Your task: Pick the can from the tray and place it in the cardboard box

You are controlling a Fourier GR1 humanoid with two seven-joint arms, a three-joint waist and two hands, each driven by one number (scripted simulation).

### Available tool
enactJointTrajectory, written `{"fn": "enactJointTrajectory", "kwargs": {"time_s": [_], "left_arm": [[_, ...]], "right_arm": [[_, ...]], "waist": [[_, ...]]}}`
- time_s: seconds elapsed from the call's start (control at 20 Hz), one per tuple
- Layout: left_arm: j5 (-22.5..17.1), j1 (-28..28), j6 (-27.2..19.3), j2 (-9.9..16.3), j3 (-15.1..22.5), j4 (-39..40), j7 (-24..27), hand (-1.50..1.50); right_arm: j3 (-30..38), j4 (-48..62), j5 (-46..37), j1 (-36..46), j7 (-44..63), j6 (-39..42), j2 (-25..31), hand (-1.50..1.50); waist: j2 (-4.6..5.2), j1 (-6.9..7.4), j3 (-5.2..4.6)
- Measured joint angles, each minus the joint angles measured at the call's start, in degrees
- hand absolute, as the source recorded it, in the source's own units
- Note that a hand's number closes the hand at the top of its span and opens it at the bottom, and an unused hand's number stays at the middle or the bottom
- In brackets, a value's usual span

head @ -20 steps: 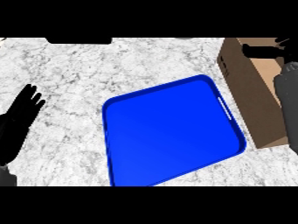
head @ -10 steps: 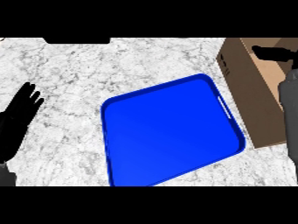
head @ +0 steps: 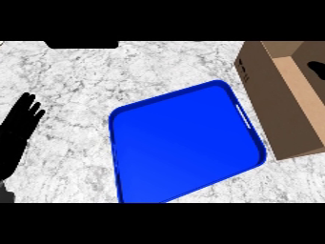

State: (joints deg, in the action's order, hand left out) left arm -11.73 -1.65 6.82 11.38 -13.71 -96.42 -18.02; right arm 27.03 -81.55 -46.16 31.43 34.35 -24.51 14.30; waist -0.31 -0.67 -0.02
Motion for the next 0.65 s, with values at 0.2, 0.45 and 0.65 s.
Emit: {"fn": "enactJointTrajectory", "kwargs": {"time_s": [0.2, 0.45, 0.65], "left_arm": [[0.0, -0.5, 0.1, 0.0, -0.4, 0.9, 0.6, 0.0], [0.8, 0.6, 0.4, -0.7, 0.2, 0.9, 1.9, 0.0], [-0.4, -0.1, 1.8, 0.6, -1.2, 2.1, 1.8, 0.0]], "right_arm": [[3.1, -8.8, 7.3, -7.9, -1.9, 3.0, 1.2, -1.5], [5.5, -16.6, 14.2, -15.3, -2.6, 8.0, 3.5, -1.5], [6.9, -21.1, 18.2, -20.3, -3.5, 10.2, 3.9, -1.5]], "waist": [[0.04, -0.16, 0.01], [0.14, 0.2, 0.01], [0.2, 0.33, 0.02]]}}
